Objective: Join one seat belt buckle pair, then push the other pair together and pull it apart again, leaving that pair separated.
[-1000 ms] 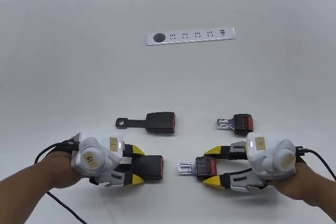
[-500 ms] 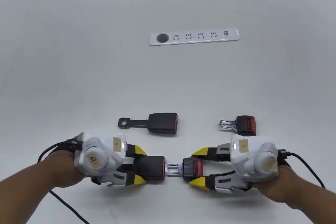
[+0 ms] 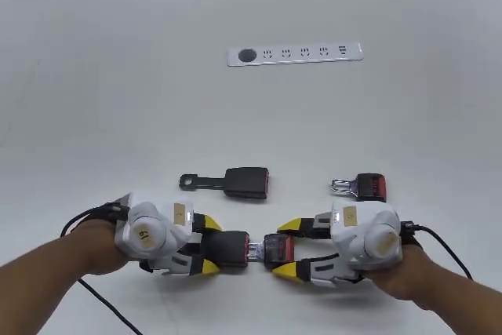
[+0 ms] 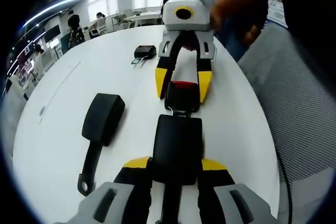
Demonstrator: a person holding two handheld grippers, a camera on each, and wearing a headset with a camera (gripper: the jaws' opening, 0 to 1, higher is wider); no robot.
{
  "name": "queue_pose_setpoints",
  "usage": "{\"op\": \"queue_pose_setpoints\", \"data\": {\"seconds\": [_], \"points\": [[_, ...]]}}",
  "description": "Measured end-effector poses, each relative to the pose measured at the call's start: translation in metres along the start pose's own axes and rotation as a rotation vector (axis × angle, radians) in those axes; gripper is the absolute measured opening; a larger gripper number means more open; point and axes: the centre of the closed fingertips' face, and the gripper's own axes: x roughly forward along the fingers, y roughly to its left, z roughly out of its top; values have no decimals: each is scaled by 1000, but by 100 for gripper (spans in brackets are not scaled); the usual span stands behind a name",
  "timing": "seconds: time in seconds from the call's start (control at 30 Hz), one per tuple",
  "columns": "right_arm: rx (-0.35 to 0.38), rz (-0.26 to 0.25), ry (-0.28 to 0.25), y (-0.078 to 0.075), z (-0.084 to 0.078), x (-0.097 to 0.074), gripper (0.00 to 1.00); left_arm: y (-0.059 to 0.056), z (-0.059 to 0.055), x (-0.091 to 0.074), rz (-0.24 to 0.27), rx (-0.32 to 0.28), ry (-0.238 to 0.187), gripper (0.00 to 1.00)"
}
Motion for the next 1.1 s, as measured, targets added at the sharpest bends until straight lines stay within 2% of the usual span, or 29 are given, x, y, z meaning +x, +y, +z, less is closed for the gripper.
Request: {"op": "queue_pose_setpoints", "data": {"seconds": [0.3, 0.7, 0.83, 1.1], "points": [[7, -10, 13, 1, 2, 5, 35, 0, 1, 0, -11, 23, 13, 34], [18, -20, 18, 2, 9, 15, 35, 0, 0, 0, -11, 23, 17, 34], [38, -24, 18, 4, 10, 17, 35, -1, 1, -1, -14, 25, 24, 34], [28, -34, 29, 3, 11, 17, 35, 1, 0, -2, -16, 22, 22, 34]]}}
